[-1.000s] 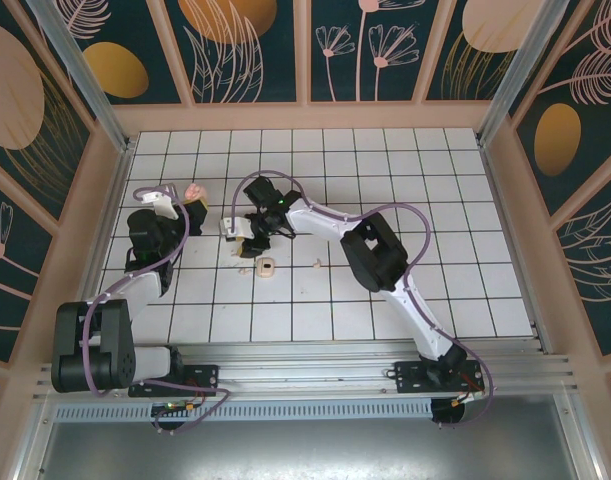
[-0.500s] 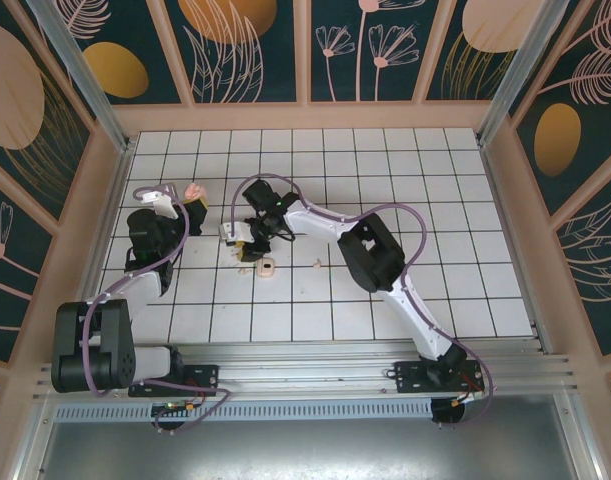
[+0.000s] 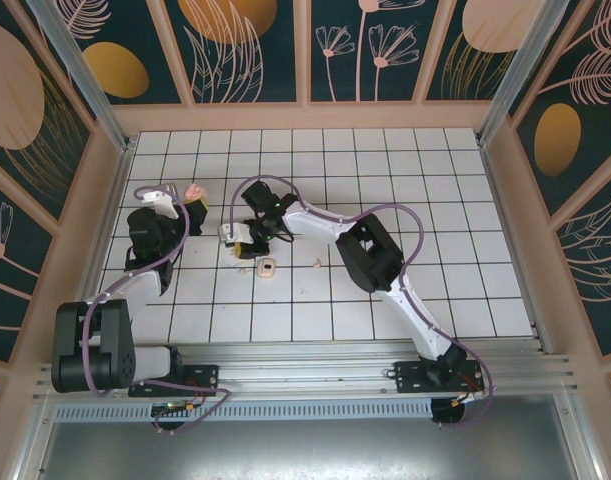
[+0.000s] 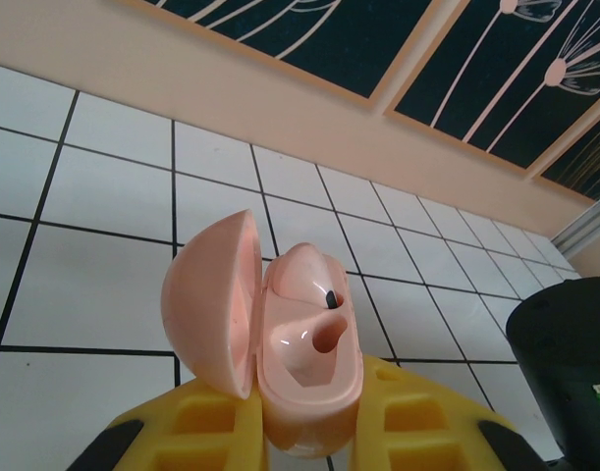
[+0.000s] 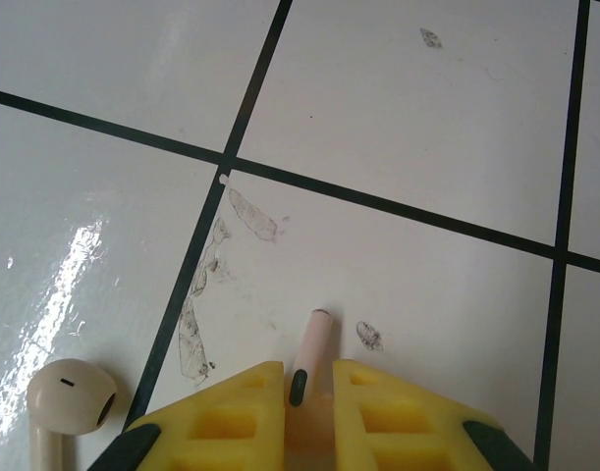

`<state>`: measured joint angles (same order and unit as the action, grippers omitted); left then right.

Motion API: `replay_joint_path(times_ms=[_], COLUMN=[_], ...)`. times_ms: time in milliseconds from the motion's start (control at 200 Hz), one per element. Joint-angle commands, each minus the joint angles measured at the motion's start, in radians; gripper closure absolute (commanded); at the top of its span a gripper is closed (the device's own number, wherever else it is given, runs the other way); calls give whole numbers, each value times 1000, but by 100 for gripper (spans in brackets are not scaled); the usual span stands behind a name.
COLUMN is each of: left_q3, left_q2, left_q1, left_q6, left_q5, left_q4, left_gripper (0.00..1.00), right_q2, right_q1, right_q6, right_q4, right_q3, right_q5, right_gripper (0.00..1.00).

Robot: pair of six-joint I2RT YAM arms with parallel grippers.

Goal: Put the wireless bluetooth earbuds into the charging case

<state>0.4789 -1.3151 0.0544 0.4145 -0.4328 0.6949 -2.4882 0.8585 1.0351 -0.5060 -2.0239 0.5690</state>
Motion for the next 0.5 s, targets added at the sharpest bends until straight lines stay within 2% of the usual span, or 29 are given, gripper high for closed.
replay_joint_path(times_ms=[0,195,495], left_q3=[38,57,65], left_q2=[29,45,55], left_q1=[6,5,-31], left_q6=[-48,-84,-92], left_q5=[-1,-37,-101], left_q4=[-33,-94,-111], left_gripper=[87,88,90], right_q2=[30,175,585], right_q1=[0,-33,-98], right_q6=[12,-13,-114], right_q4=[11,58,166], right_q3=[5,128,607], right_q5=[-21,1,-47], right_gripper=[85,86,86])
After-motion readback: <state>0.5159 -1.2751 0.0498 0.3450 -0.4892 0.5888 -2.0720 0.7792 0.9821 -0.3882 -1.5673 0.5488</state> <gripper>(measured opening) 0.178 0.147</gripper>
